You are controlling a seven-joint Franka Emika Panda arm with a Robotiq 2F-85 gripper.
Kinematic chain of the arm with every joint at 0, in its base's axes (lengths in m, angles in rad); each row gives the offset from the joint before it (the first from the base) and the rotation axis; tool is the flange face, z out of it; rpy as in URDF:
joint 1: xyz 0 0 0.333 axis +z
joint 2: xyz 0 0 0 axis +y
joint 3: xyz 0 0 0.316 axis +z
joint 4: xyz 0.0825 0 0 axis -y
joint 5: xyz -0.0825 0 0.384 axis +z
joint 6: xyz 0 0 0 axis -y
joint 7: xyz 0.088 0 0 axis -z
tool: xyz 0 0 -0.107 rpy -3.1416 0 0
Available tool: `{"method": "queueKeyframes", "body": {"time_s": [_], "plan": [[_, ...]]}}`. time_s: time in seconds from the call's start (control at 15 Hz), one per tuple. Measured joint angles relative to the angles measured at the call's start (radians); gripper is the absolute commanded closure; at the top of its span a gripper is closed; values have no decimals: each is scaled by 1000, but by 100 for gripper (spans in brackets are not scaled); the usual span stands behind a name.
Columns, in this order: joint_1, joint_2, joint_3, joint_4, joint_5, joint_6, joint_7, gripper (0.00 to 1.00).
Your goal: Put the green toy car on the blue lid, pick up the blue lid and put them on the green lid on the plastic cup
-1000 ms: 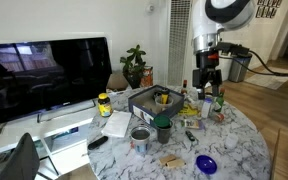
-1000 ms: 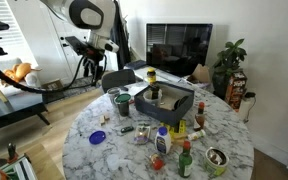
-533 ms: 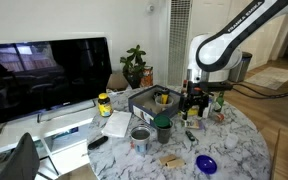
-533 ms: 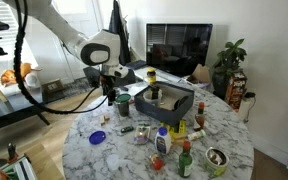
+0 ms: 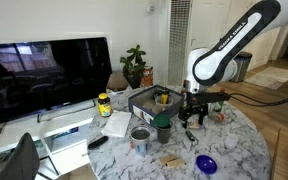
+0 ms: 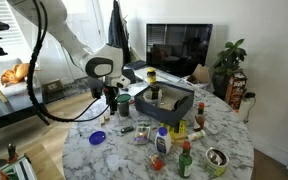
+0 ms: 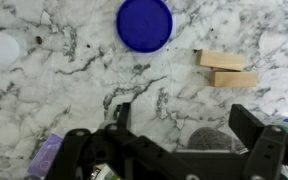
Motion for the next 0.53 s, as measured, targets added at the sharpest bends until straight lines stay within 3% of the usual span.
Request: {"method": "queueKeyframes", "body": {"time_s": [0.53], "plan": [[-10,42,-11,5,9,27,8,0]]}}
